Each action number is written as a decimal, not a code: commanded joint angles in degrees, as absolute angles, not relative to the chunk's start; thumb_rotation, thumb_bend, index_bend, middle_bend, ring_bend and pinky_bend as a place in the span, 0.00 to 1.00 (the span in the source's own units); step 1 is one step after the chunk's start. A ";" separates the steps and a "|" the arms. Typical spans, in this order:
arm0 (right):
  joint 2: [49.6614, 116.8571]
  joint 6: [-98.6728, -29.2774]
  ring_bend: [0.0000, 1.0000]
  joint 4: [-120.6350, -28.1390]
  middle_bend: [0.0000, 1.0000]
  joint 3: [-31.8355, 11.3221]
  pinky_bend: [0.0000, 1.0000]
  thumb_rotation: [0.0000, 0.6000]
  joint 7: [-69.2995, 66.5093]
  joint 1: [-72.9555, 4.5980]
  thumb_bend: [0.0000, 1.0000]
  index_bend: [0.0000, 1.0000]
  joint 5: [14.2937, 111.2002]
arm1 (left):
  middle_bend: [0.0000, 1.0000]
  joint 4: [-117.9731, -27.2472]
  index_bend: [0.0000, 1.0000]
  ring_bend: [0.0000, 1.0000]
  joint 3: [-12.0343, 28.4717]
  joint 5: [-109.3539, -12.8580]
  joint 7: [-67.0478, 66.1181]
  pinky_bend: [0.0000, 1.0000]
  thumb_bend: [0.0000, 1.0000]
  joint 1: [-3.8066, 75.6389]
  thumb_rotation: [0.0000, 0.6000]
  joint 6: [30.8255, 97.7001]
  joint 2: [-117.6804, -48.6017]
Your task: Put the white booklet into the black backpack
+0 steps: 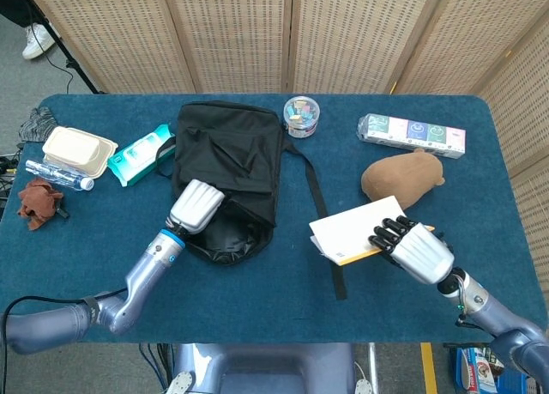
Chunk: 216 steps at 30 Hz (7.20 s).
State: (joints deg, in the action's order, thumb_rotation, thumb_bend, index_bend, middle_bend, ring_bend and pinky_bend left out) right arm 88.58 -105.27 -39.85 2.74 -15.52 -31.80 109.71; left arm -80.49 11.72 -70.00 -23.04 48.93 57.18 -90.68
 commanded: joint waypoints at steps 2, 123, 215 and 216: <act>92.59 -108.65 0.51 -35.09 0.62 1.80 0.69 1.00 -19.52 -34.56 0.48 0.65 111.02 | 0.66 -79.63 0.76 0.57 14.10 -73.35 -18.91 0.71 0.70 51.40 1.00 57.42 -90.47; 115.11 -83.54 0.40 -4.81 0.54 17.82 0.51 1.00 -24.17 -56.46 0.48 0.57 111.92 | 0.66 -86.29 0.76 0.56 12.51 -88.48 1.82 0.71 0.67 58.92 1.00 60.29 -87.90; 70.55 -81.18 0.00 -64.72 0.00 -4.29 0.03 1.00 -10.22 -19.33 0.00 0.02 83.09 | 0.00 -102.34 0.00 0.00 -3.70 -81.42 -5.82 0.00 0.04 20.82 1.00 86.48 -63.50; 68.74 -81.03 0.00 -69.50 0.00 -4.55 0.03 1.00 -8.06 -18.77 0.00 0.01 82.20 | 0.00 -102.07 0.00 0.00 -4.06 -80.72 -5.30 0.00 0.04 19.07 1.00 87.70 -63.44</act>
State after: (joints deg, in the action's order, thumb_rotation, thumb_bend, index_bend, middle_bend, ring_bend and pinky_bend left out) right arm 77.62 -81.76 -51.12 -2.95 -16.91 -20.69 85.22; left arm -103.45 -2.80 -81.70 -6.87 22.35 85.21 -63.83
